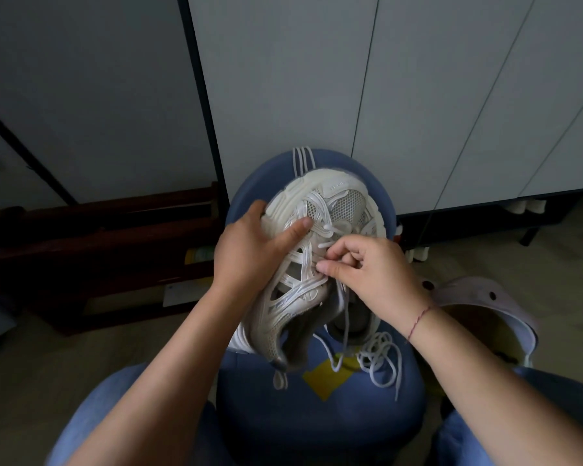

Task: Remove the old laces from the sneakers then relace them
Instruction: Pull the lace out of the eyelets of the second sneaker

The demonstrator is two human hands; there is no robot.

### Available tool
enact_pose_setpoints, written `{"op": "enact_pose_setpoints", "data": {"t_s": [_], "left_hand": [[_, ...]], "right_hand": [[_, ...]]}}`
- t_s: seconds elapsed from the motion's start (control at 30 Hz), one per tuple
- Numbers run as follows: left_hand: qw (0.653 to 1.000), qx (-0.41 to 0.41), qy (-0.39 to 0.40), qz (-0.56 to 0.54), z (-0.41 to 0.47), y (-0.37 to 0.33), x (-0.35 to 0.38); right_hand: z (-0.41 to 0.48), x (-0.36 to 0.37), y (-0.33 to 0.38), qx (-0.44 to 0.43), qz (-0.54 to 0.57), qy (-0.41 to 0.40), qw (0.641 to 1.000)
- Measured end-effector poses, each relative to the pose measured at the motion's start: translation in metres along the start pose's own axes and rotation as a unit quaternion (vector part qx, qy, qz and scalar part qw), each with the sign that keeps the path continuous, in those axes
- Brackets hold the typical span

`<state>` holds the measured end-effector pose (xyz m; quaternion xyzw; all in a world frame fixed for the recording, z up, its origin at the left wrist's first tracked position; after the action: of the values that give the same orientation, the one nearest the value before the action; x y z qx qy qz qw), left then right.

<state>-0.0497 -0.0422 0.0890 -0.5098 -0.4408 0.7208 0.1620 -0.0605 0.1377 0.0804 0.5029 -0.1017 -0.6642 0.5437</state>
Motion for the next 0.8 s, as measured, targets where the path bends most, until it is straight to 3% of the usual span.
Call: {"op": "enact_pose_setpoints", "data": {"t_s": [0.1,0.23,0.3,0.4,0.5,0.57,0.63,0.7,0.8], "left_hand": [[1.0,-0.002,-0.002,-0.016,-0.001,-0.002,-0.001],[1.0,0.004,-0.003,-0.02,-0.001,-0.003,-0.001],[1.0,0.005,0.004,-0.021,-0.002,-0.003,0.0],[0.998,-0.01,0.032,-0.062,-0.002,-0.001,0.0],[0.99,-0.027,0.051,-0.131,0.0,0.002,-0.002],[0.988,-0.03,0.044,-0.144,0.001,0.004,-0.003],[0.991,-0.026,0.03,-0.124,0.002,0.003,-0.005],[0.996,-0.019,0.015,-0.09,0.002,0.003,-0.005],[0.999,0.008,0.003,-0.04,0.0,0.001,-0.004]], "right_hand": [[0.001,-0.006,0.003,-0.03,-0.011,-0.018,0.999],[0.001,-0.007,0.013,-0.112,-0.11,-0.019,0.987],[-0.002,-0.005,0.013,-0.111,-0.089,-0.026,0.99],[0.001,-0.007,0.006,-0.033,0.121,-0.042,0.991],[0.005,-0.006,0.001,0.069,0.376,-0.103,0.918],[0.007,-0.005,-0.001,0.099,0.43,-0.114,0.89],[0.007,-0.007,-0.002,0.056,0.348,-0.07,0.933],[0.005,-0.009,-0.001,-0.014,0.167,-0.009,0.986],[0.004,-0.01,0.004,-0.055,-0.004,-0.016,0.998]]}}
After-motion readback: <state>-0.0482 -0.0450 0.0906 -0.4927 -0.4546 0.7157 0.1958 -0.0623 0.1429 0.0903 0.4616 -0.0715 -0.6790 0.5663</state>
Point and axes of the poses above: each hand's wrist, its own z-axis towards the middle knuckle, its own x-axis out of the palm, y = z × x, the point moved 5 cm from there along z, towards the middle knuckle, and after that the axes turned 14 degrees about -x, right-handed, at the moved point
